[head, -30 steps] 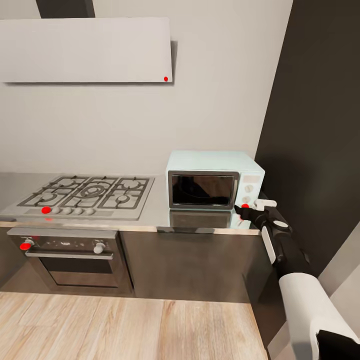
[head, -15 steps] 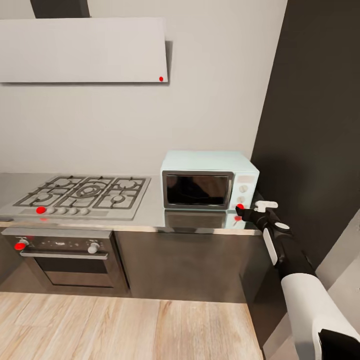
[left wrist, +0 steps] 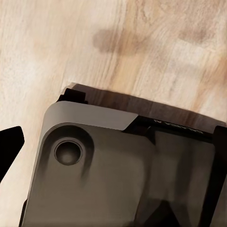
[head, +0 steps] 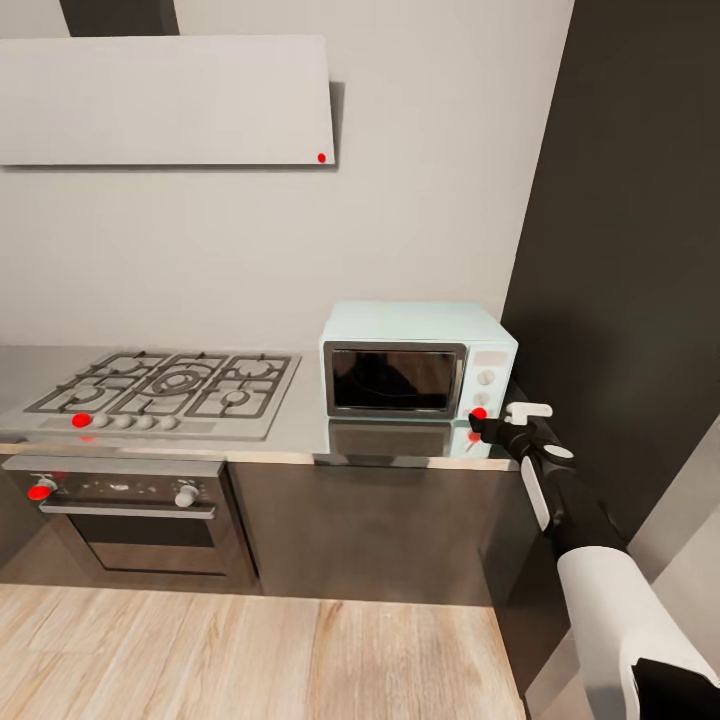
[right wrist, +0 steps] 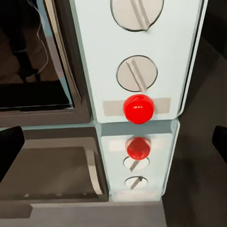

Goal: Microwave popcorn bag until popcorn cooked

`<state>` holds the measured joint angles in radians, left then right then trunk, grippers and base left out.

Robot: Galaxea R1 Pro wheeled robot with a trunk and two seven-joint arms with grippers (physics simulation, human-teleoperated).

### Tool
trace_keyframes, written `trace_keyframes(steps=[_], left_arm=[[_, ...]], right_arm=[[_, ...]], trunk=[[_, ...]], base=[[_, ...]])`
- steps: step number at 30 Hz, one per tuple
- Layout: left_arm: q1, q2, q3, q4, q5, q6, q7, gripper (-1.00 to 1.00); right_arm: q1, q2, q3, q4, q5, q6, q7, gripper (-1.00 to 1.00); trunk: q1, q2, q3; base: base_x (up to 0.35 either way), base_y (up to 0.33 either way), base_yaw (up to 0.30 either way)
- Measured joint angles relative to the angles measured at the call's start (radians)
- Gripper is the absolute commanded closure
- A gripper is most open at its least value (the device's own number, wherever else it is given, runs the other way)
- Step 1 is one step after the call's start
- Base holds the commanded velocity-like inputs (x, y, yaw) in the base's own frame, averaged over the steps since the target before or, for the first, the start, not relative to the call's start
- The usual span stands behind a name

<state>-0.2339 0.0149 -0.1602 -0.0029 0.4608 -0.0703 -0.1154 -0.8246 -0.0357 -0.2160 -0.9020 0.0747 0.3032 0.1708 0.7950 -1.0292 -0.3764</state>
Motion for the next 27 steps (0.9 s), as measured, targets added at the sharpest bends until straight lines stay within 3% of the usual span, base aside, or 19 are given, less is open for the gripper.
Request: trace_keyframes(steps=[19,27], left_arm=[[0.000,0.000,0.000,0.000,0.002,0.000,0.000,-1.00],[0.000,0.000,0.000,0.000,0.002,0.000,0.000,-1.00]], right_arm=[[0.000,-0.011,-0.003,0.003,-0.005,0.002,-0.001,-1.00],[0.000,-0.010,-0.002,0.046,-0.004,-0.005,-0.005,-1.00]], trunk=[[0.000,0.000,0.000],[0.000,0.000,0.000]], base=[[-0.038,0.000,0.000],[-0.002,0.000,0.000]])
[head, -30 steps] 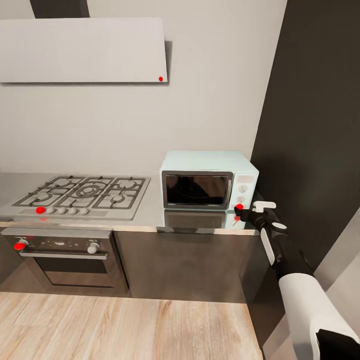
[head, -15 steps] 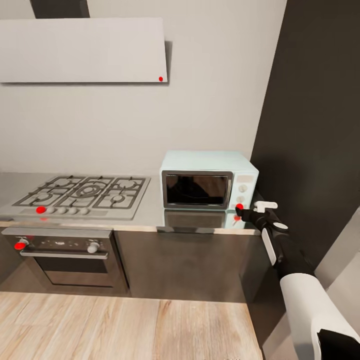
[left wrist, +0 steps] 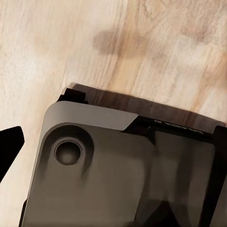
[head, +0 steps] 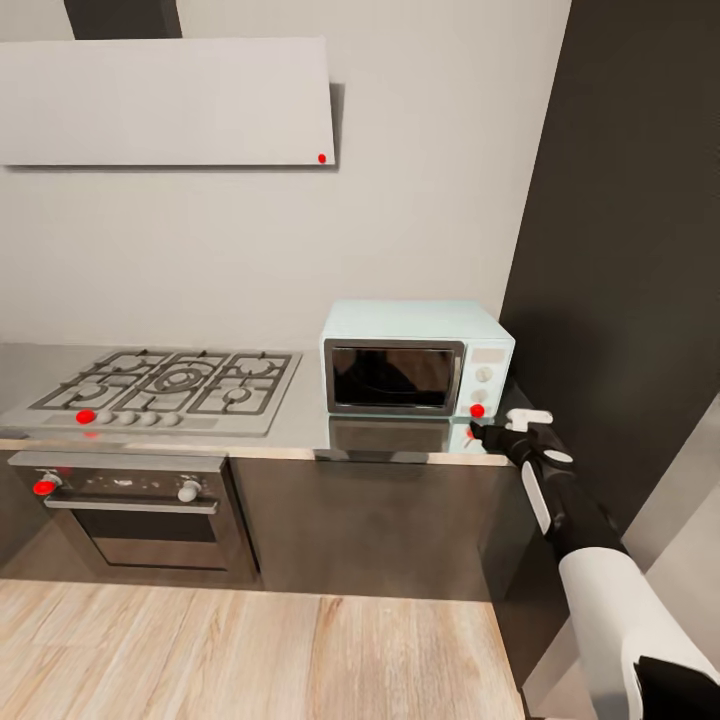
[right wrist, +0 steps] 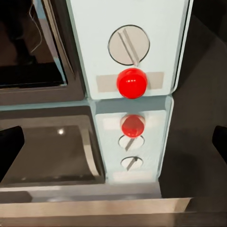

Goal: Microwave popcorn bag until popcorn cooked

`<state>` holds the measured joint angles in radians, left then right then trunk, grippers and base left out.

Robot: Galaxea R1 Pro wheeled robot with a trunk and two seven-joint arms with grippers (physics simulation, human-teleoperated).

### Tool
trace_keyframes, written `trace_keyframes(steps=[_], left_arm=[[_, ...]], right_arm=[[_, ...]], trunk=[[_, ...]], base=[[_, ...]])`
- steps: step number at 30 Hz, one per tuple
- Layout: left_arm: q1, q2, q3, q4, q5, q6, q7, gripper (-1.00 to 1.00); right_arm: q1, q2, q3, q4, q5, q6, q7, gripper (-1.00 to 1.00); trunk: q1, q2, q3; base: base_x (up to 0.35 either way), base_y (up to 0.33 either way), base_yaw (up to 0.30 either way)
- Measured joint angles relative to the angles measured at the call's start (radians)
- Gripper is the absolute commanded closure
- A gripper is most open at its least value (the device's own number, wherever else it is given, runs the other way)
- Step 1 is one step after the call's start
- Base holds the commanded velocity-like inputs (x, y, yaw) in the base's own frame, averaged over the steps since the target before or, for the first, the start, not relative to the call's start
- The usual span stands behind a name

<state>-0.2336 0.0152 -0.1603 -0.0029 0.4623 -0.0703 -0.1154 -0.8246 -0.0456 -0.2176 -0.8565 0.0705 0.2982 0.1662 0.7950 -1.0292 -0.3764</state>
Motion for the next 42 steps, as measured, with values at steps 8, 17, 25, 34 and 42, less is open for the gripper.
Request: trace_keyframes(steps=[8,17,25,34,42], left_arm=[[0.000,0.000,0.000,0.000,0.000,0.000,0.000,-1.00],[0.000,0.000,0.000,0.000,0.000,0.000,0.000,-1.00],[0.000,0.000,0.000,0.000,0.000,0.000,0.000,-1.00],[0.000,0.000,0.000,0.000,0.000,0.000,0.000,-1.00],[0.000,0.000,0.000,0.000,0.000,0.000,0.000,-1.00]], right_arm=[[0.000,0.009,0.002,0.004,0.000,0.002,-0.001,-1.00],[0.000,0.004,0.000,0.007,-0.001,-0.001,-0.002,-1.00],[0.000,-0.003,-0.002,0.025,-0.001,-0.004,-0.001,-1.00],[0.000,-0.004,-0.003,0.068,0.005,-0.012,-0.001,-1.00],[0.000,-0.004,-0.001,0.069,0.009,-0.012,-0.001,-1.00]], trunk=[[0.000,0.000,0.000],[0.000,0.000,0.000],[0.000,0.000,0.000],[0.000,0.000,0.000],[0.000,0.000,0.000]], base=[[0.000,0.000,0.000],[0.130,0.000,0.000],[0.072,0.000,0.000],[0.002,-0.030,0.000],[0.000,-0.060,0.000]])
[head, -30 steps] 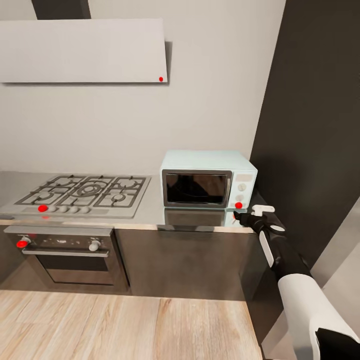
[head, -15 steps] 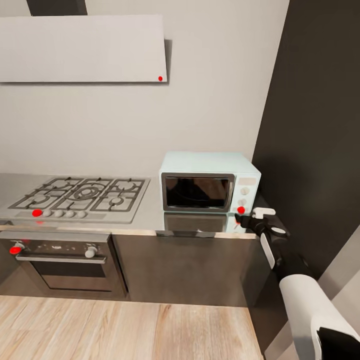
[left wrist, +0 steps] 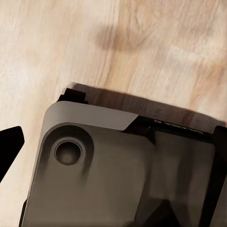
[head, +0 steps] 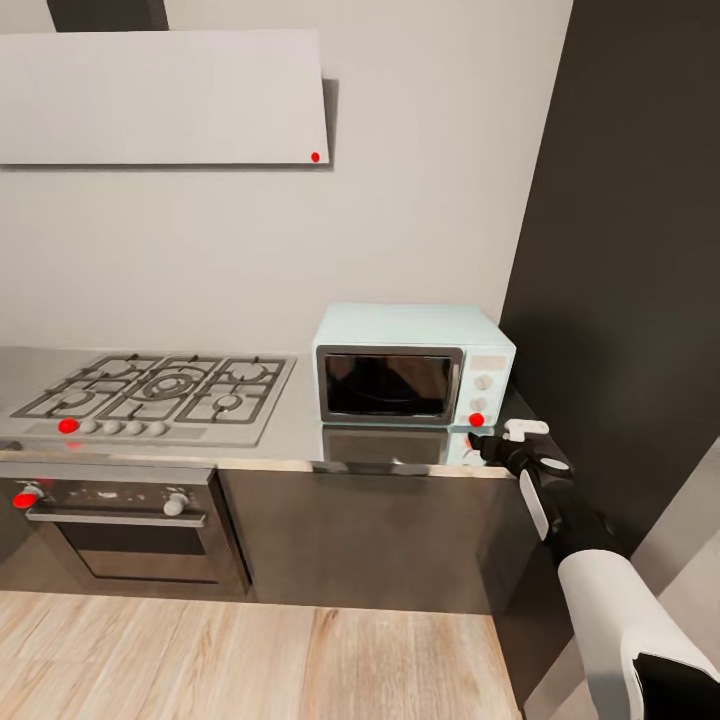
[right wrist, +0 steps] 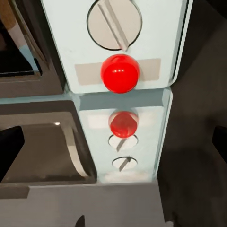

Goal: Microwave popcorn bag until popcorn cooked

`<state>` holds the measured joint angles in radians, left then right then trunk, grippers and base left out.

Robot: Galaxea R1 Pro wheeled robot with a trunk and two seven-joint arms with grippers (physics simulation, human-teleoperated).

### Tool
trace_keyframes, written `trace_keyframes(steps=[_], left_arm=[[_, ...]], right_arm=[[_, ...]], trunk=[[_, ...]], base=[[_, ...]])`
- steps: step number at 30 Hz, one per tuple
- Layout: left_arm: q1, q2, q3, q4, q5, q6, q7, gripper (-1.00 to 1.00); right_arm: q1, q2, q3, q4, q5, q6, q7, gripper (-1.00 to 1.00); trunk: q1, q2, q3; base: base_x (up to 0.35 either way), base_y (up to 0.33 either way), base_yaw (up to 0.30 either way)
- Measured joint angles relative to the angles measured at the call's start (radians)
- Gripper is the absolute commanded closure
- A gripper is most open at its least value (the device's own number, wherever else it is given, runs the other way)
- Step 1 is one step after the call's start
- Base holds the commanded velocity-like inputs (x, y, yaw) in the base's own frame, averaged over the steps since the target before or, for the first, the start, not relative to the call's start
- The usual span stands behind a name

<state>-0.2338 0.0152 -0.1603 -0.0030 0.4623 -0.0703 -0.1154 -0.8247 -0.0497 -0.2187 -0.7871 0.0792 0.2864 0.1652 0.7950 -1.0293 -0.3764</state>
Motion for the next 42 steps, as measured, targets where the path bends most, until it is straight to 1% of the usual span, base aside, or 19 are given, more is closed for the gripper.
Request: trace_keyframes(steps=[6,13,17,19,21,37,38,42], left_arm=[[0.000,0.001,0.000,0.000,0.000,0.000,0.000,-1.00],[0.000,0.000,0.000,0.000,0.000,0.000,0.000,-1.00],[0.002,0.000,0.000,0.000,0.000,0.000,0.000,-1.00],[0.003,0.000,0.000,0.000,0.000,0.000,0.000,-1.00],[0.003,0.000,0.000,0.000,0.000,0.000,0.000,-1.00],[0.003,0.000,0.000,0.000,0.000,0.000,0.000,-1.00],[0.003,0.000,0.000,0.000,0.000,0.000,0.000,-1.00],[0.003,0.000,0.000,0.000,0.000,0.000,0.000,-1.00]], right_arm=[[0.000,0.000,0.002,0.000,0.001,0.000,0.000,-1.00],[0.000,0.000,0.002,0.000,0.003,0.000,0.000,-1.00],[0.000,0.004,0.003,0.023,0.024,0.001,-0.014,-1.00],[0.000,-0.004,0.004,0.026,0.035,-0.001,-0.017,-1.00],[0.000,-0.005,0.004,0.026,0.046,-0.001,-0.018,-1.00],[0.000,-0.001,0.005,0.026,0.052,-0.001,-0.017,-1.00],[0.000,-0.001,0.004,0.026,0.053,-0.001,-0.017,1.00],[0.000,-0.001,0.004,0.026,0.054,-0.001,-0.016,1.00]], trunk=[[0.000,0.000,0.000],[0.000,0.000,0.000],[0.000,0.000,0.000],[0.000,0.000,0.000],[0.000,0.000,0.000],[0.000,0.000,0.000],[0.000,0.000,0.000],[0.000,0.000,0.000]], base=[[0.114,-0.037,0.000],[0.015,-0.006,0.000],[0.000,0.000,0.000],[0.000,0.000,0.000],[0.000,0.000,0.000],[0.000,0.000,0.000],[0.000,0.000,0.000],[0.000,0.000,0.000]])
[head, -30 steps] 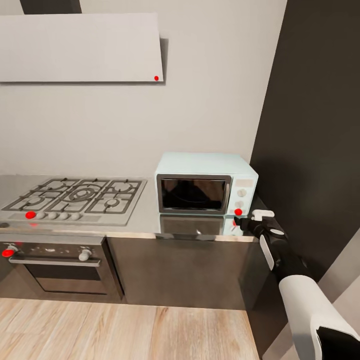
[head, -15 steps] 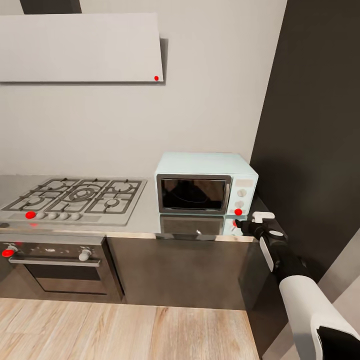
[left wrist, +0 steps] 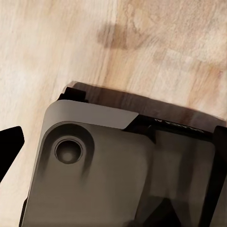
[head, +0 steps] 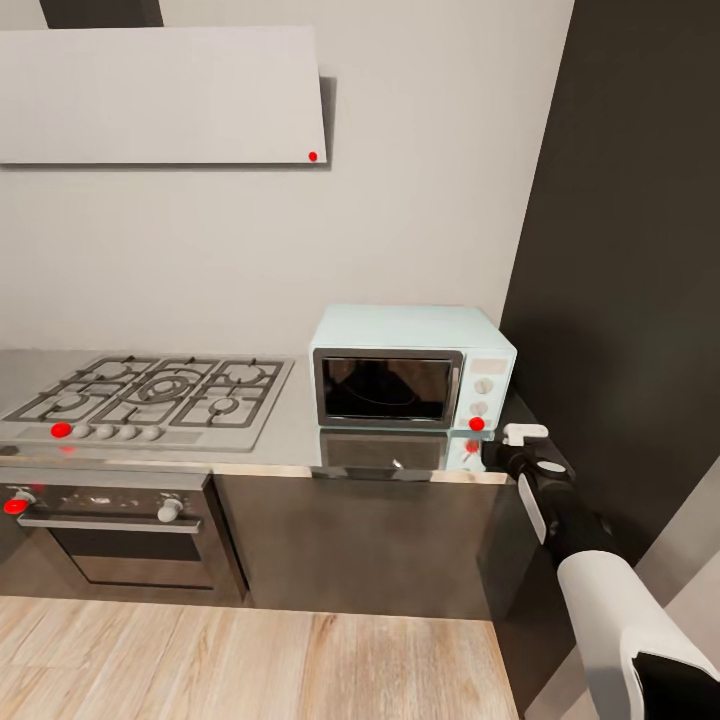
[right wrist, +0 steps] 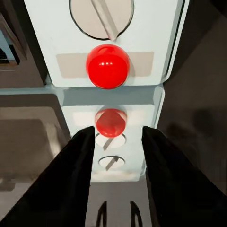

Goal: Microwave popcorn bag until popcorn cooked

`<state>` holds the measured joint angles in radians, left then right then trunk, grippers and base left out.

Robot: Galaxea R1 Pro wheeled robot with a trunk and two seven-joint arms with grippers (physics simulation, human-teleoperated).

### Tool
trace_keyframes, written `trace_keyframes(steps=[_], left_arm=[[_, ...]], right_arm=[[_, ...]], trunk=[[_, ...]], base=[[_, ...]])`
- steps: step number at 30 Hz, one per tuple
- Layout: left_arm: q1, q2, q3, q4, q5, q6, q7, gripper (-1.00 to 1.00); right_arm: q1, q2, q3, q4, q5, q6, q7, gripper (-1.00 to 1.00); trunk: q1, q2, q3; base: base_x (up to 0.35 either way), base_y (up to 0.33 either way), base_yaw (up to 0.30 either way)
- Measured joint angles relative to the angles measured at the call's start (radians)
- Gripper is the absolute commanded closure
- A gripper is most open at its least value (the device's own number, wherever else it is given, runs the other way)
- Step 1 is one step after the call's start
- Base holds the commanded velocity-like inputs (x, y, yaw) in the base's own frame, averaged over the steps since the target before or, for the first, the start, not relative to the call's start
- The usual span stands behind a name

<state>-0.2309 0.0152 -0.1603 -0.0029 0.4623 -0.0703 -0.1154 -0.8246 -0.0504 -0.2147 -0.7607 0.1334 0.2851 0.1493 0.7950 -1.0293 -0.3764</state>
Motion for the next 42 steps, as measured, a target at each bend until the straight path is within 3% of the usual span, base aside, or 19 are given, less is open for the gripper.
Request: trace_keyframes(steps=[15,42], left_arm=[[0.000,0.000,0.000,0.000,0.000,0.000,0.000,-1.00],[0.000,0.002,0.002,0.000,0.000,0.000,0.000,-1.00]], right_arm=[[0.000,-0.004,0.001,-0.002,0.002,0.002,0.001,1.00],[0.000,-0.006,0.001,0.022,-0.009,0.001,-0.003,1.00]], trunk=[[0.000,0.000,0.000],[0.000,0.000,0.000]], base=[[0.002,0.000,0.000],[0.106,0.000,0.000]])
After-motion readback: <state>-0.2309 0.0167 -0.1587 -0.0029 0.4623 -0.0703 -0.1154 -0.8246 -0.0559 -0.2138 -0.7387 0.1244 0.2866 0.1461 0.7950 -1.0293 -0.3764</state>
